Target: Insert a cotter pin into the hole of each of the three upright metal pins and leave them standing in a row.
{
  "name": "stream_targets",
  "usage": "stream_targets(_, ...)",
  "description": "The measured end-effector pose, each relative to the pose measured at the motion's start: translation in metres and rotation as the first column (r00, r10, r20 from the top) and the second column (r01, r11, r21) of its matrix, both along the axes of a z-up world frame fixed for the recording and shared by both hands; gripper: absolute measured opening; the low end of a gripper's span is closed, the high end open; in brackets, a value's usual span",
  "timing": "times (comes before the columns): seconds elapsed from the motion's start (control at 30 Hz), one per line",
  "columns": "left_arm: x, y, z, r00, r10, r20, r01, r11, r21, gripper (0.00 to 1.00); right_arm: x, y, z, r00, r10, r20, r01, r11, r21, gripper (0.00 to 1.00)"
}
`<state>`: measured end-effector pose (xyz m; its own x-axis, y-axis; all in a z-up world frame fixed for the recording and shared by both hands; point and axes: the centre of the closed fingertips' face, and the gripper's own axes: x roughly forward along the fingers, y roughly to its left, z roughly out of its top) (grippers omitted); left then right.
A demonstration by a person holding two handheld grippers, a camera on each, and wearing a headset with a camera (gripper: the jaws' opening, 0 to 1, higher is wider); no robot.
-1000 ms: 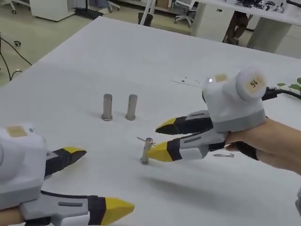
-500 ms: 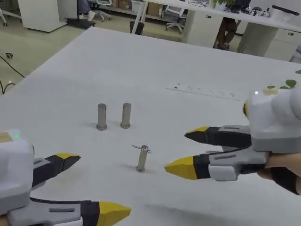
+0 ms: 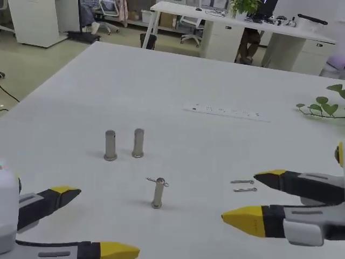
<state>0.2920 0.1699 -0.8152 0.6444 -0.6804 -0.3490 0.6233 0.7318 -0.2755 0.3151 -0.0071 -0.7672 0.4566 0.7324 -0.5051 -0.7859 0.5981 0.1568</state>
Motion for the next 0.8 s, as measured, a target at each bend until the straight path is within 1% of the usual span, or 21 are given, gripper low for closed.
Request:
stream_targets(0.03,0.000,0.000,0.001,1.000,0.001,-0.002,-0.001,1.000,-0.006,0.98,0.000,-0.004,0.001,1.000,-0.023,0.009,0.023,1.000,0.001,0.85)
stream_targets(0.1,0.000,0.000,0.002,1.000,0.002,0.003,-0.002,1.000,-0.010,0.99,-0.002,-0.009,0.001,0.999,-0.040,0.012,0.040,0.999,0.005,0.92)
stream_targets(0.17,0.000,0.001,0.003,1.000,0.006,0.001,-0.006,1.000,-0.013,0.99,-0.002,-0.014,0.001,0.998,-0.060,0.018,0.060,0.998,0.007,0.93)
stream_targets(0.23,0.000,0.002,0.002,1.000,0.007,-0.005,-0.007,1.000,-0.016,0.99,-0.001,-0.019,0.000,0.996,-0.085,0.010,0.085,0.996,0.015,0.94)
stream_targets(0.33,-0.001,0.002,-0.001,1.000,-0.007,-0.016,0.007,1.000,-0.004,0.99,-0.001,-0.025,0.001,0.993,-0.117,-0.001,0.117,0.993,0.031,0.99)
stream_targets(0.43,-0.001,0.002,0.000,1.000,-0.009,-0.015,0.009,1.000,-0.015,0.99,-0.001,-0.029,0.002,0.990,-0.144,-0.005,0.144,0.988,0.048,1.00)
stream_targets(0.53,-0.001,0.003,-0.002,1.000,-0.011,-0.019,0.011,1.000,-0.009,0.99,-0.004,-0.033,0.000,0.985,-0.168,-0.032,0.169,0.983,0.065,1.00)
stream_targets(0.6,0.000,0.004,-0.001,1.000,-0.013,-0.003,0.013,1.000,0.001,0.98,-0.007,-0.034,-0.003,0.984,-0.170,-0.047,0.173,0.983,0.063,1.00)
stream_targets(0.63,0.000,0.003,-0.001,1.000,-0.015,-0.001,0.015,1.000,0.000,0.98,-0.009,-0.035,-0.006,0.983,-0.172,-0.059,0.175,0.983,0.061,1.00)
stream_targets(0.73,0.002,0.004,0.000,1.000,-0.014,-0.007,0.014,1.000,-0.009,0.99,-0.014,-0.038,-0.015,0.977,-0.191,-0.091,0.196,0.979,0.048,1.00)
stream_targets(0.8,0.005,0.005,0.001,1.000,-0.013,-0.007,0.013,1.000,-0.008,0.98,-0.017,-0.039,-0.019,0.975,-0.203,-0.095,0.207,0.977,0.041,1.00)
